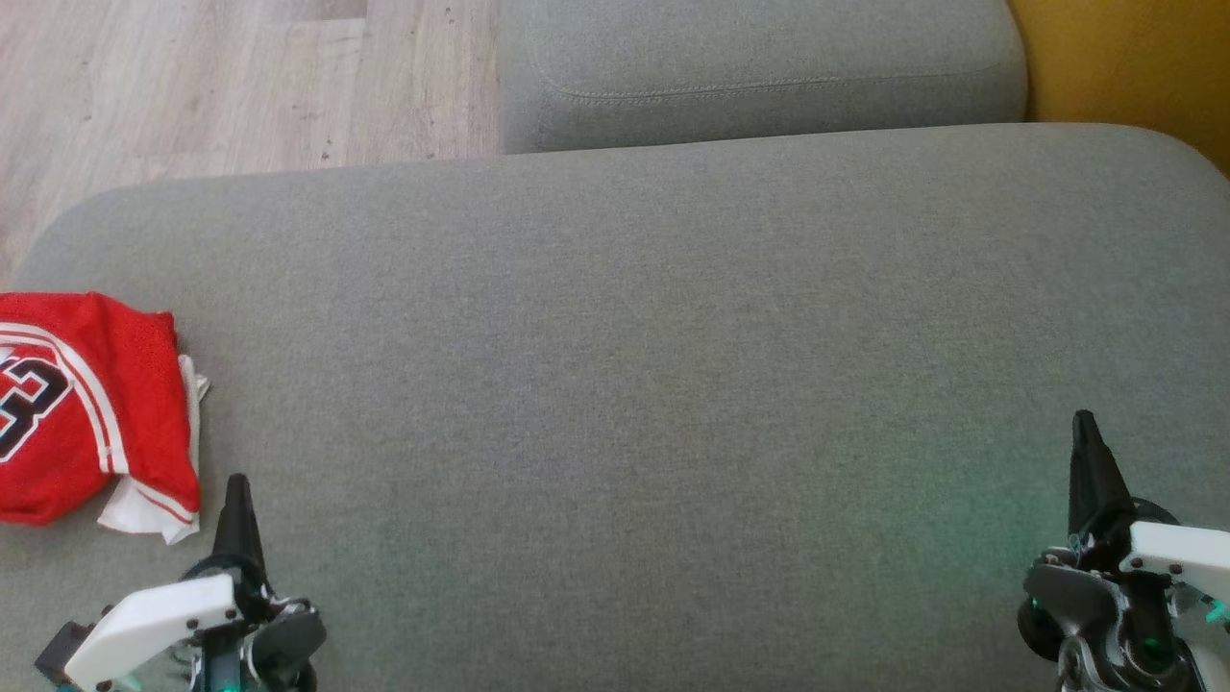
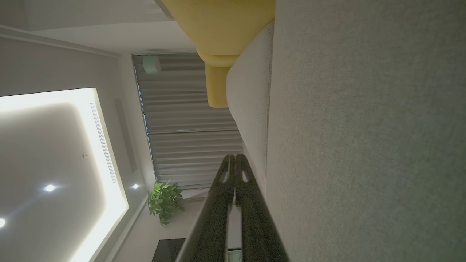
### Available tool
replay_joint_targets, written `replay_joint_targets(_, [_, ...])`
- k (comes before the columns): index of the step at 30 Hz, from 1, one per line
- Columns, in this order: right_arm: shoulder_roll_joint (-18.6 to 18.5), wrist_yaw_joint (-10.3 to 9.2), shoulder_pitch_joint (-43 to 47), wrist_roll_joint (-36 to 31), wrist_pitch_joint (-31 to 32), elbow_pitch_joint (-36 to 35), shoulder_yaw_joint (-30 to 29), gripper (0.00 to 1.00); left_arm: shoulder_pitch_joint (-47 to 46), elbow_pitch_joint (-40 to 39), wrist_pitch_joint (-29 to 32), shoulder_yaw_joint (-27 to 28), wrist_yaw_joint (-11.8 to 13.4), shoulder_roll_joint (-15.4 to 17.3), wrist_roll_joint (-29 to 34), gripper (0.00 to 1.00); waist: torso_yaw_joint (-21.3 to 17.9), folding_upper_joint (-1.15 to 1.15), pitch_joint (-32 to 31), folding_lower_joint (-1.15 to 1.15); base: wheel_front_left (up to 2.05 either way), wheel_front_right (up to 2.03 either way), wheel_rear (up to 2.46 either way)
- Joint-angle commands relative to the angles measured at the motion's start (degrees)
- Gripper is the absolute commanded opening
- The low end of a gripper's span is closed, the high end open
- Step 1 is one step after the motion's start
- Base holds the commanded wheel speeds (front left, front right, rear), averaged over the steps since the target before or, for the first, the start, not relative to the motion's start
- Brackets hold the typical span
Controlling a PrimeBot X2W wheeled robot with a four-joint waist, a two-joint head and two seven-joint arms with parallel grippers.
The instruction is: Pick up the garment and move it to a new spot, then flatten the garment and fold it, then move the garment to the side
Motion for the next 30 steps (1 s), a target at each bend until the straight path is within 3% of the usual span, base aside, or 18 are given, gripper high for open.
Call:
replay_joint_targets(1, [-0.40, 0.78, -3.17, -0.41, 0.55, -2.13, 1.15, 0.00, -2.89, -2.08, 0.36, 2.34, -0.37, 0.29, 0.55, 0.00, 0.00, 0.00, 0.00, 0.00, 0.00, 0.00, 0.00])
replay_joint_targets(28, [-0.35, 0.78, -3.18, -0.47, 0.60, -2.13, 1.08, 0.00, -2.89, -2.07, 0.40, 2.39, -0.37, 0.25, 0.59, 0.00, 0.00, 0.00, 0.00, 0.00, 0.00, 0.00, 0.00])
replay_joint_targets(29, [0.03, 0.00, 0.00, 0.00, 0.00, 0.00, -0.08, 1.00, 0.00, 0.00, 0.01, 0.06, 0.00, -0.03, 0.01, 1.00, 0.00, 0.00, 0.00, 0.00, 0.00, 0.00, 0.00])
replay_joint_targets(30, [0.05, -0.03, 0.07, 0.01, -0.01, 0.40, -0.05, 1.00, 0.06, 0.41, -0.02, -0.05, 0.04, -0.02, -0.01, 1.00, 0.00, 0.00, 0.00, 0.00, 0.00, 0.00, 0.00])
